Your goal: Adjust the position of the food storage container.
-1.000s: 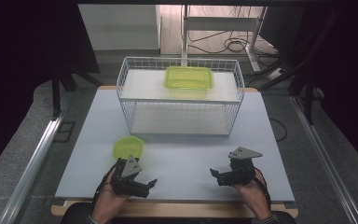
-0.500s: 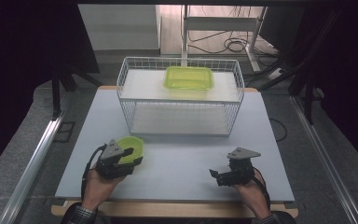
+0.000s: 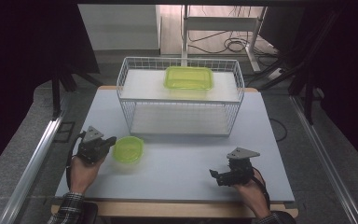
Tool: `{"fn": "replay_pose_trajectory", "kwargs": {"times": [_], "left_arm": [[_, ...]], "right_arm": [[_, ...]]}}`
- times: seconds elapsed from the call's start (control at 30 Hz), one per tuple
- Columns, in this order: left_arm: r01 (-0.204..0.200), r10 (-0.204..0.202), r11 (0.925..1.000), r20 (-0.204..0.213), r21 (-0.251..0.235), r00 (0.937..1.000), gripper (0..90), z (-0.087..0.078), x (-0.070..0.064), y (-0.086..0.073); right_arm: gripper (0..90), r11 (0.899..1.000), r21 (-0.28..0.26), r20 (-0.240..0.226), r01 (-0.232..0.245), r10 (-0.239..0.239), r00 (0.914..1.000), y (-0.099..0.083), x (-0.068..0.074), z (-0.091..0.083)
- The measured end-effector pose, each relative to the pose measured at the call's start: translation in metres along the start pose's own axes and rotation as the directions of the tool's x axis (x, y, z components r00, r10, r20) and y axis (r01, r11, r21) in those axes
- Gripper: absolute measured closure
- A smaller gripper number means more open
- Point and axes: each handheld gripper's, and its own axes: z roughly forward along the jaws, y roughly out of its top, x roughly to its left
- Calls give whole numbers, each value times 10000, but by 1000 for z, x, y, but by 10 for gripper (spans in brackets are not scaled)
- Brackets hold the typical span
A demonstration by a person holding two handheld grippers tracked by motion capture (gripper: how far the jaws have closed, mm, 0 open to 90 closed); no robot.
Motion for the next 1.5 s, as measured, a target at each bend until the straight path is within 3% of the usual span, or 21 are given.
{"fn": "replay_pose_trajectory", "kwargs": {"times": [0.23, 0.37, 0.53, 0.9, 1.27, 1.37, 1.43, 1.5], "left_arm": [[194, -179, 9988, -331, 447, 9993, 900, 12, 9, -9], [71, -49, 9972, -289, 749, 9996, 900, 18, 5, -11], [14, 4, 9971, -228, 763, 9997, 900, 19, -3, -10], [-531, 491, 9951, 492, 836, 9976, 900, 27, -39, -2], [-1029, 904, 9914, 1453, 813, 9853, 900, 35, -86, 7], [-1281, 1194, 9897, 1257, 638, 9849, 900, 32, -91, 8], [-1132, 1053, 9918, 1228, 592, 9868, 900, 30, -88, 7], [-1100, 991, 9902, 1218, 859, 9876, 900, 30, -84, 2]], "right_arm": [[35, 9999, 136, 9, 76, -76, 10000, -1, 0, 2], [38, 9996, 231, 7, 135, -135, 9999, -1, 2, 3], [40, 9993, 298, 7, 205, -205, 9998, -2, 2, 4], [42, 9988, 400, -10, 276, -276, 9996, -2, 3, 5], [42, 9986, 443, -29, 299, -298, 9996, -2, 3, 5], [42, 9986, 432, -21, 295, -294, 9996, -2, 3, 5], [42, 9987, 414, -15, 284, -283, 9996, -2, 3, 4], [42, 9989, 392, -15, 256, -256, 9997, -2, 3, 4]]}}
